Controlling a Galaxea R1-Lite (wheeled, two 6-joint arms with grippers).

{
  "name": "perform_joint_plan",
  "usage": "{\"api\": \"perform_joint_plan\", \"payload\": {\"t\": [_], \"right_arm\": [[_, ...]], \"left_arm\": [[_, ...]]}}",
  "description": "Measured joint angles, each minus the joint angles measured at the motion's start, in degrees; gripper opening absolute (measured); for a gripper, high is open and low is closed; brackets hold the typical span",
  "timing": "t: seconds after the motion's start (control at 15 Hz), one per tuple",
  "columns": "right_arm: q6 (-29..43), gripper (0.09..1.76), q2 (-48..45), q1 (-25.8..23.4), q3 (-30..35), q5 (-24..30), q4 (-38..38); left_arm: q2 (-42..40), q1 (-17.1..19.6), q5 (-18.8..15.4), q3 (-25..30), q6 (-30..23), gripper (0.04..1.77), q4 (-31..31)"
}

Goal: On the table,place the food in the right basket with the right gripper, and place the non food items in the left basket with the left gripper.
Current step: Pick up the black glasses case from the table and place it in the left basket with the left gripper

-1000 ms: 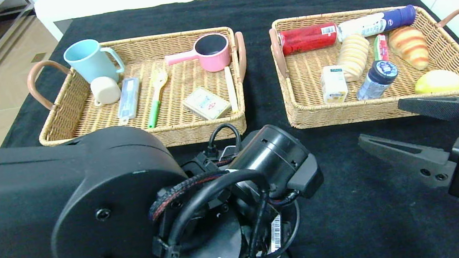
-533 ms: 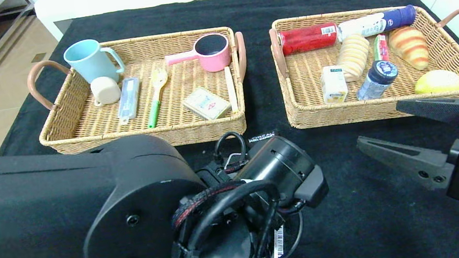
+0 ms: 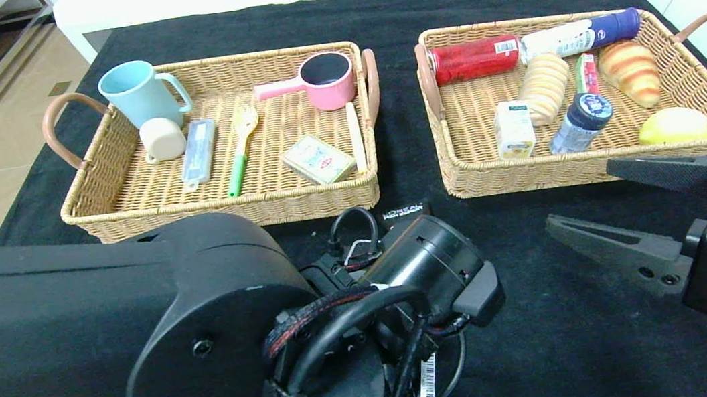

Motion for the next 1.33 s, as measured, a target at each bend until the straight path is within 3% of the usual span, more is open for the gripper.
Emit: {"api": "perform_joint_plan", "payload": {"t": [1.0, 1.33], "right_arm": [[-1.9, 1.71, 0.7, -0.1, 0.6, -0.3, -0.1], [-1.9, 1.71, 0.8, 0.0, 0.9, -0.3, -0.2]], "left_arm": [[-0.4, 0.0, 0.3, 0.0, 0.4, 0.74, 0.4], [-4.4, 0.0, 0.7, -1.8, 1.0, 0.66, 5.5]]}}
